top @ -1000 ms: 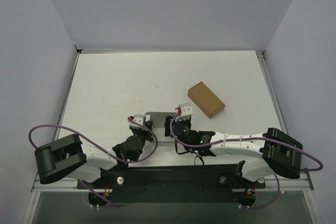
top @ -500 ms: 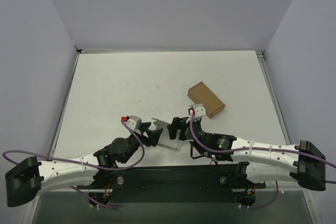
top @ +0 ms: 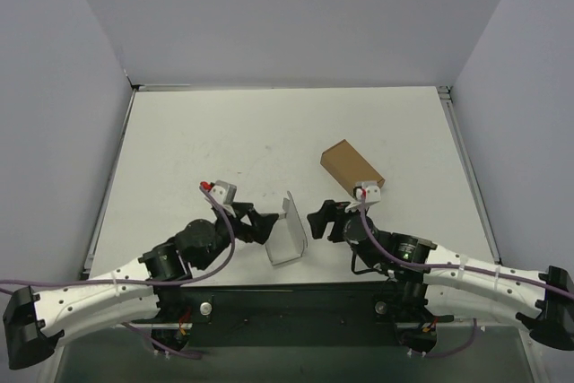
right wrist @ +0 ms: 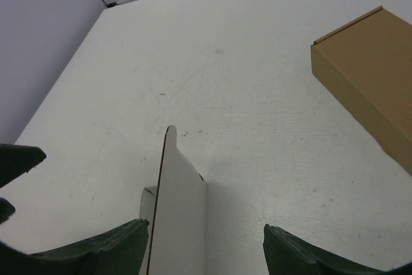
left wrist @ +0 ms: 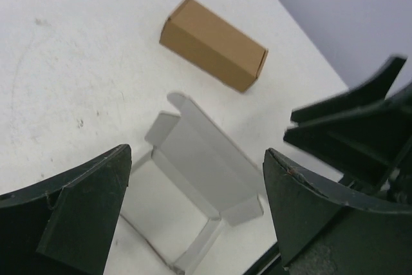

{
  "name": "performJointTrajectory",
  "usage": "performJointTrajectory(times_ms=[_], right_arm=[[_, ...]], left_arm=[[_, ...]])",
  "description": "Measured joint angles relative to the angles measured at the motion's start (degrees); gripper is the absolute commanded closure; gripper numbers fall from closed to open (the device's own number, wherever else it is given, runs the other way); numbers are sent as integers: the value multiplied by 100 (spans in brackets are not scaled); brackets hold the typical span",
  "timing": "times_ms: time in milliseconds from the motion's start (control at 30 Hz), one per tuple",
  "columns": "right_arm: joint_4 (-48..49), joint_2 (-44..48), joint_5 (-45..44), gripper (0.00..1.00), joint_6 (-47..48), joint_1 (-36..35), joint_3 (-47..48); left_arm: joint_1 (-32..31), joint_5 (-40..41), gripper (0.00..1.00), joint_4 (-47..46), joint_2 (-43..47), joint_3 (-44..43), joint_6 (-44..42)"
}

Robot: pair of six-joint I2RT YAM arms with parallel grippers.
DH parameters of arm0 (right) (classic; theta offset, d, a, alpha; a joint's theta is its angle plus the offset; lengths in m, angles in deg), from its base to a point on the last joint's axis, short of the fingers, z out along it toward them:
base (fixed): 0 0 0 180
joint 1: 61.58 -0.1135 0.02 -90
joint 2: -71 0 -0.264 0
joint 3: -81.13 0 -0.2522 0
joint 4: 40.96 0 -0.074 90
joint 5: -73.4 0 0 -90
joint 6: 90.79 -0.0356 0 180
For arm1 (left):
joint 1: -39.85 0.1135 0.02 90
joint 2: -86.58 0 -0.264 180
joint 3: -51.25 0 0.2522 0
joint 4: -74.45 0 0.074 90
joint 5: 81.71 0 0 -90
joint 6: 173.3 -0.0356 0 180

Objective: Fold the paper box

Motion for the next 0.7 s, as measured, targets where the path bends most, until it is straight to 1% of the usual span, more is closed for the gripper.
performJointTrajectory(times_ms=[100, 167, 300, 367, 467, 533, 567, 600, 667, 700], right_arm=[[-195, 280, 98, 30, -168, 50, 46], [-256, 310, 286, 30, -179, 57, 46], [-258, 39, 909, 29, 105, 55, 74], [-286, -236, 1172, 28, 297, 52, 181], [-402, -704, 1410, 28, 647, 70, 527], [-474, -1095, 1648, 34, 1012, 140, 907], [-494, -1279, 1808, 39, 1185, 219, 1086], [-525, -1447, 1954, 51, 1364, 308, 1257], [-616, -1768, 2319, 59, 1746, 511, 1569], [-660, -1906, 2503, 61, 1923, 592, 1692]], left_arm=[[529, -326, 7, 144, -234, -599, 7], [1165, -857, 8, 162, -551, -929, 35], [2170, -1818, 9, 195, -1123, -1078, 190], [2505, -2243, 9, 321, -1384, -1078, 293], [2728, -2758, 9, 549, -1543, -1095, 398], [2844, -3069, 9, 793, -1565, -1182, 407], [2931, -3206, 9, 984, -1580, -1285, 404], [3018, -3368, 9, 1189, -1596, -1427, 391], [3274, -3598, 8, 1517, -1598, -1705, 339], [3364, -3700, 8, 1650, -1598, -1840, 284]])
